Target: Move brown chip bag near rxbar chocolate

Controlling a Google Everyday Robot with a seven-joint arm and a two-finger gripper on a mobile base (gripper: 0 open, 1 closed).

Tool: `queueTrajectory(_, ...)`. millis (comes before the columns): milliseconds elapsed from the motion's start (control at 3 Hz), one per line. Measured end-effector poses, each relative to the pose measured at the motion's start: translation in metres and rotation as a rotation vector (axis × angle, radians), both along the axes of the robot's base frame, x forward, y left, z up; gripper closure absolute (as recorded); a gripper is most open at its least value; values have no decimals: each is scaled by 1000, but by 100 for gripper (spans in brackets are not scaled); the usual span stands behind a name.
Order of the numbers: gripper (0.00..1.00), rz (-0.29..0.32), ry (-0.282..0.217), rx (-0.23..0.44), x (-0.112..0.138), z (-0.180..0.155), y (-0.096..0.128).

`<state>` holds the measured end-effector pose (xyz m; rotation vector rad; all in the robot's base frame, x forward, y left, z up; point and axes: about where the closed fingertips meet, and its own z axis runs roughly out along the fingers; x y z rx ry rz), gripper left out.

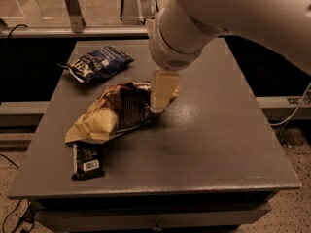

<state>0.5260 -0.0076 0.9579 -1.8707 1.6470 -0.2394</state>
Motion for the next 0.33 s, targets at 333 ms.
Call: queueTrajectory(333, 0, -2, -1, 0, 0, 0, -1)
